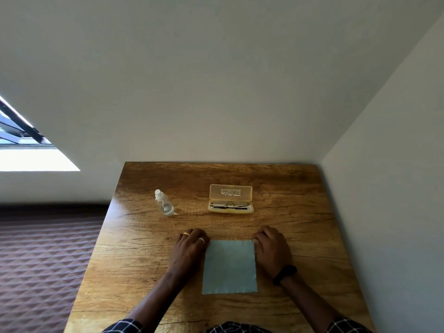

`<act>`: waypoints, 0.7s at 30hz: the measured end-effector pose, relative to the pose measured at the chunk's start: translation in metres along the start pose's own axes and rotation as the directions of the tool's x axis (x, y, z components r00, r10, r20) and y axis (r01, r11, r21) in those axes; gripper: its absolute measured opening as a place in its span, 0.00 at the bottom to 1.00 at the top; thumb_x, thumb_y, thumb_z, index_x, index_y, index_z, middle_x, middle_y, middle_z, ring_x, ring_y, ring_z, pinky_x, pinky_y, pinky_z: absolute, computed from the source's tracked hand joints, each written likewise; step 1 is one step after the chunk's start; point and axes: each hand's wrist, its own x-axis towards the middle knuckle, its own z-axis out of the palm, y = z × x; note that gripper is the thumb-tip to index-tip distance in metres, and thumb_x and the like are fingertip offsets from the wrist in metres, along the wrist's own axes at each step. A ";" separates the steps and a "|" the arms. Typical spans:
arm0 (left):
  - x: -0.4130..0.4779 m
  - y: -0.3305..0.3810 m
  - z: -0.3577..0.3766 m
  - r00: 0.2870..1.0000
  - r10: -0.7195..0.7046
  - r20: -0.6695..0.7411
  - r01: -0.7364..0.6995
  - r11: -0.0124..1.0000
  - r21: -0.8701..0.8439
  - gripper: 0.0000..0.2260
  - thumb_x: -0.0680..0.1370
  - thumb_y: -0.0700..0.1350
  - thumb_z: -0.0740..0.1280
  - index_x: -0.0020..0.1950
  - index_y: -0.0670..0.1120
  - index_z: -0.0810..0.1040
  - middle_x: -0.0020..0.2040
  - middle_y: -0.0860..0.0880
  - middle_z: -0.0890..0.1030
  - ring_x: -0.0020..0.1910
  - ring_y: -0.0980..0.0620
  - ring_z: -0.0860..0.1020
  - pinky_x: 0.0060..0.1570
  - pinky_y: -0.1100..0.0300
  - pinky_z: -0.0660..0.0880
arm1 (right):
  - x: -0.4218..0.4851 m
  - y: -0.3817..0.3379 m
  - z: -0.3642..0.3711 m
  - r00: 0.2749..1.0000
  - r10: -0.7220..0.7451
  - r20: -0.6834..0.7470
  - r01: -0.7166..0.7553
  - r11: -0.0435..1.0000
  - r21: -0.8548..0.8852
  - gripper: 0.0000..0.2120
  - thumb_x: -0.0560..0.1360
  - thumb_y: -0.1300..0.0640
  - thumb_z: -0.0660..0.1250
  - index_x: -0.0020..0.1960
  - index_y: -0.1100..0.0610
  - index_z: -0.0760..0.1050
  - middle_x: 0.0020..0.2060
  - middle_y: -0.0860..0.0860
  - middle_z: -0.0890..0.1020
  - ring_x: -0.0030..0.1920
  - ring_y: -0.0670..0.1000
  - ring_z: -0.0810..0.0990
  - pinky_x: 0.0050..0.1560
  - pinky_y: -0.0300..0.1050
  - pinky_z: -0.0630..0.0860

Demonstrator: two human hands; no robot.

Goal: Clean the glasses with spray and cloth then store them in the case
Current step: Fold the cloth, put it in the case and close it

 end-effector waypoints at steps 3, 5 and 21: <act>-0.003 -0.001 0.002 1.000 -0.007 0.000 0.007 1.000 -0.004 0.16 0.71 0.46 0.78 0.57 0.49 0.82 0.60 0.48 0.81 0.57 0.46 0.80 0.53 0.52 0.80 | -0.002 0.001 0.000 1.000 -0.013 -0.001 0.013 1.000 -0.002 0.05 0.73 0.57 0.70 0.48 0.52 0.81 0.46 0.47 0.79 0.47 0.47 0.76 0.48 0.45 0.76; -0.004 -0.002 0.003 1.000 -0.007 -0.005 0.007 1.000 0.001 0.16 0.71 0.46 0.78 0.58 0.49 0.82 0.61 0.47 0.81 0.58 0.45 0.80 0.53 0.52 0.79 | -0.003 -0.001 0.000 1.000 -0.001 -0.002 0.001 1.000 -0.023 0.05 0.71 0.57 0.71 0.47 0.52 0.80 0.46 0.46 0.79 0.47 0.48 0.76 0.47 0.45 0.76; 0.013 0.002 -0.001 0.994 -0.113 0.000 0.112 0.988 -0.103 0.04 0.78 0.45 0.67 0.51 0.48 0.80 0.49 0.50 0.84 0.47 0.49 0.81 0.43 0.58 0.79 | 0.016 -0.010 -0.011 0.984 0.079 0.159 -0.095 0.991 0.097 0.05 0.75 0.57 0.66 0.42 0.49 0.74 0.38 0.43 0.77 0.41 0.45 0.75 0.47 0.46 0.76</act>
